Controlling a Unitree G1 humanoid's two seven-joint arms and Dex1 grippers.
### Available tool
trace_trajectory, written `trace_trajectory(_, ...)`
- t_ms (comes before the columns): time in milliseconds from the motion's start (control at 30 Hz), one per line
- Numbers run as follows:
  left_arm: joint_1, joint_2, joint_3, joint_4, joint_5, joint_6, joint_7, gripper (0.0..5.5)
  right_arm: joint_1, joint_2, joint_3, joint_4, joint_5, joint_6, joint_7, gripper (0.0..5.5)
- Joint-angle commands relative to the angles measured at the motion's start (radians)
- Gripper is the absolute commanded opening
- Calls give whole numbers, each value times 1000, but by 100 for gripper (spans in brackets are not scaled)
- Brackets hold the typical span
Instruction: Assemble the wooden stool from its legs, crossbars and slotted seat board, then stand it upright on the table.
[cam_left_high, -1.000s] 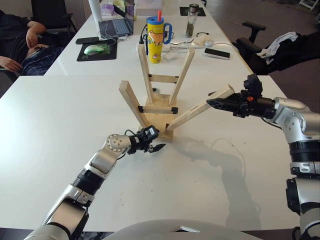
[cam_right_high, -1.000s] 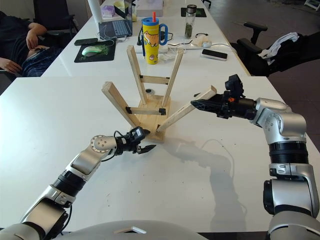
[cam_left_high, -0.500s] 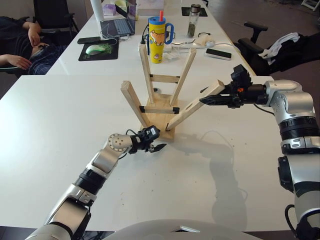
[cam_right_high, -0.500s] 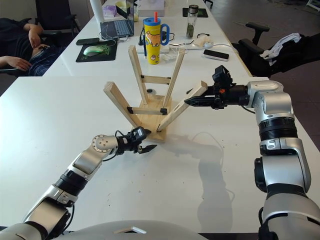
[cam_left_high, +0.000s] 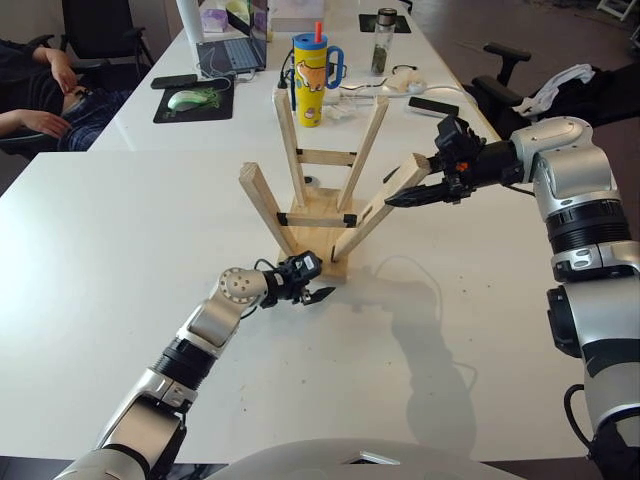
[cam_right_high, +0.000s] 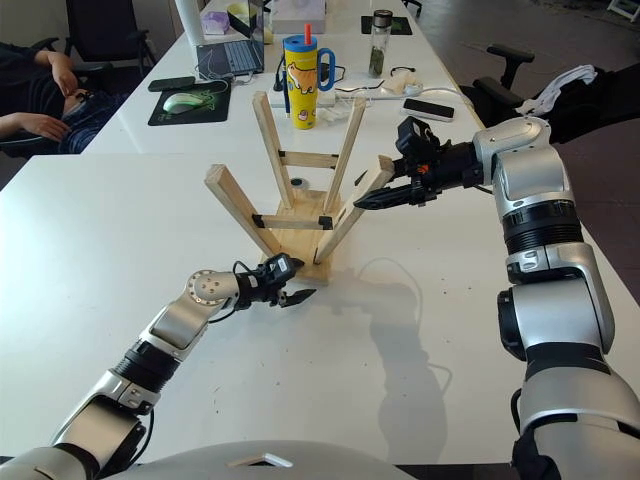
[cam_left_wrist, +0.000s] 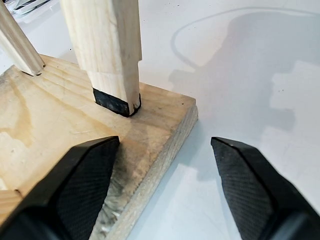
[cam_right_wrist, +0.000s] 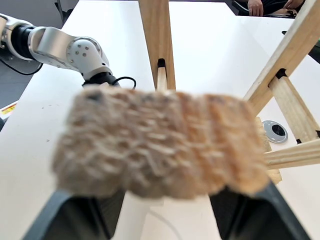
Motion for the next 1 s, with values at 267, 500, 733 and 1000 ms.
trace_trajectory(267,54,-12,-14,7,16,35,-3,341,37,17,73,-43,-96,1,-39,207)
trace_trajectory(500,69,-29,-5,15,16,35,9,341,101,66,92,-184,-64,101,-90,207)
trace_trajectory(733,70,-41,-7,21,19,34,14,341,75,116,102,-144,-85,168,-165,207)
trace_trajectory(1000,85,-73,83,-20,-7,-2,107,341,51,93,142,-74,-117,123,-132,207)
